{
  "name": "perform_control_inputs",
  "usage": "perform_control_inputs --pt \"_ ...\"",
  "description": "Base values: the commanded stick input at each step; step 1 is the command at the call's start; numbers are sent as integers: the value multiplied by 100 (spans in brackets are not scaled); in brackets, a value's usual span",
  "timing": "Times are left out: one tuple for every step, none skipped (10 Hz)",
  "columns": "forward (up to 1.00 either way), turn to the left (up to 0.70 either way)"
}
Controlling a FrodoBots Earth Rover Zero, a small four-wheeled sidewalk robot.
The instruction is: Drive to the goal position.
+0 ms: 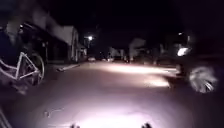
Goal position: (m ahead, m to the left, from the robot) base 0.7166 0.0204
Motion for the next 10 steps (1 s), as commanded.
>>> perform_control_inputs --pt "70 0" --pt "70 0" --pt "70 0" --pt "70 0" --pt "70 0" --pt "70 0" --pt "70 0" --pt "70 0" --pt "70 0" --pt "70 0"
